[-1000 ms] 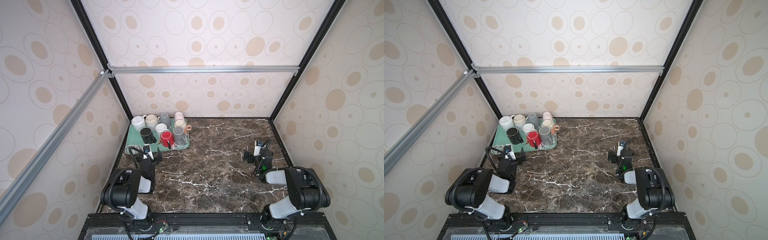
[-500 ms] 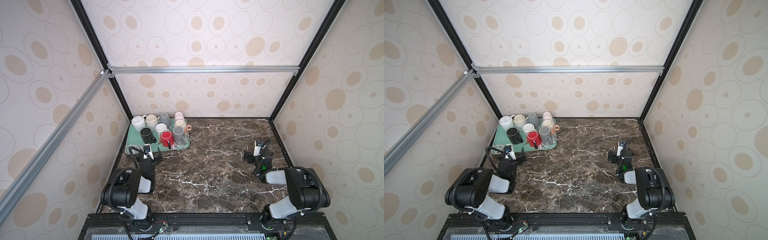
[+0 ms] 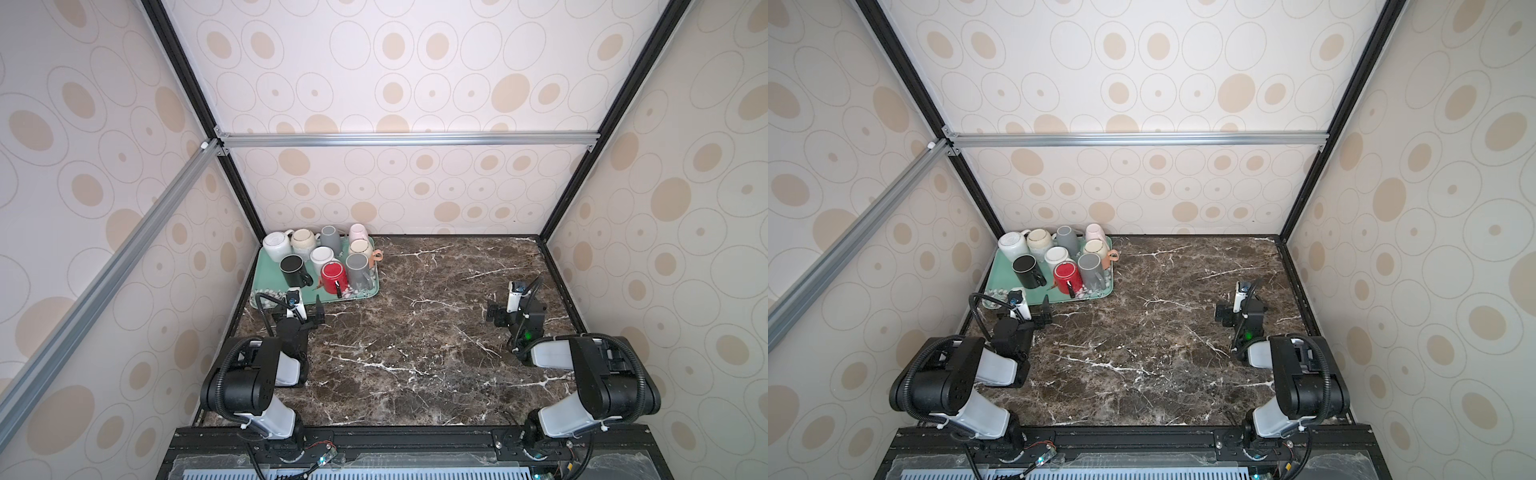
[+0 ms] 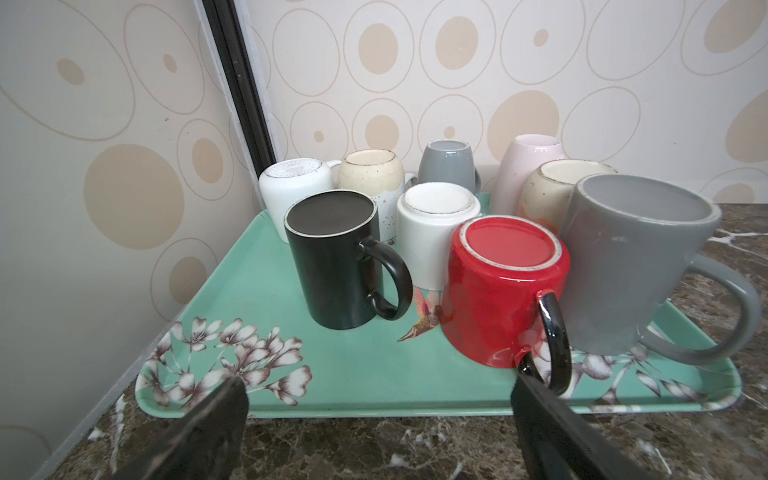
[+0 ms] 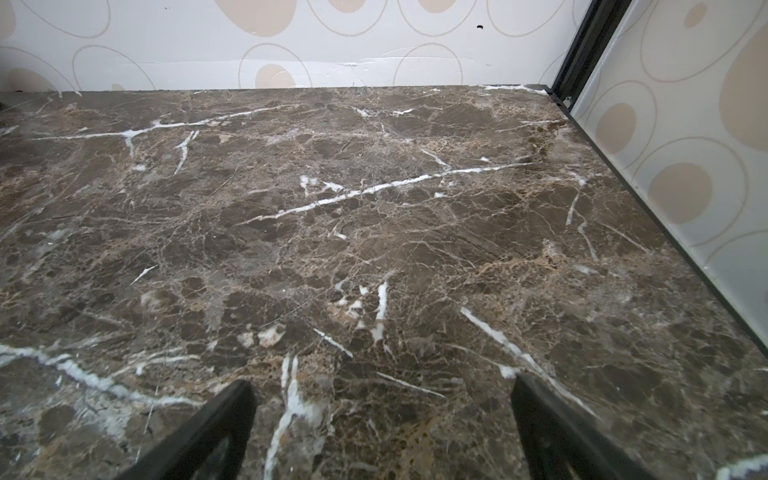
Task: Turn the mug right side up
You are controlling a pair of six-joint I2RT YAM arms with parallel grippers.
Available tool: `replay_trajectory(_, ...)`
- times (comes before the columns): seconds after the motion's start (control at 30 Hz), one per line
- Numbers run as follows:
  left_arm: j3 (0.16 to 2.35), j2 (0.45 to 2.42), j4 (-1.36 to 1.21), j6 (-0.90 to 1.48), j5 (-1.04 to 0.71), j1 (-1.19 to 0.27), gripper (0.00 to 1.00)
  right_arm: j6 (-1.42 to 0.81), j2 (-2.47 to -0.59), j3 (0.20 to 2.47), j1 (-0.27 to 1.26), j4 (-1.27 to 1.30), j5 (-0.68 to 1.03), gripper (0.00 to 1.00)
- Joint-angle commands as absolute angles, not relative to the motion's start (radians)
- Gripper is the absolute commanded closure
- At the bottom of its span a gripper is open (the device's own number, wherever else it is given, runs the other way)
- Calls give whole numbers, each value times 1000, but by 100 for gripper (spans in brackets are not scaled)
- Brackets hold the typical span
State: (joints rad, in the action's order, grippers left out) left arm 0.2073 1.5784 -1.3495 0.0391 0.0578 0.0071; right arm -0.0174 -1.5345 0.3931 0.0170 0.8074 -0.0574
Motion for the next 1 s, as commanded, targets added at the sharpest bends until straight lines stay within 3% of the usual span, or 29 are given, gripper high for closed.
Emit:
replay_trajectory(0.0,208,1577,-1385,54,-1,25,0,-8,-1532,410,24,810,-67,0)
replay_trajectory(0.43,217,1511,-1310,64,41,24,0,-2,-1453,385,24,808,-67,1)
replay_trajectory(0.67,387,1330,-919,124,159,26,0,-141,-1260,643,26,200,-69,4)
replay_trajectory(0.83,626,1357,-574,251,140,42,0,-331,-1336,851,48,-63,-12,14)
replay_trajectory(0.97,854,1478,-238,282,-36,79,0,-414,-1447,981,139,-178,20,20)
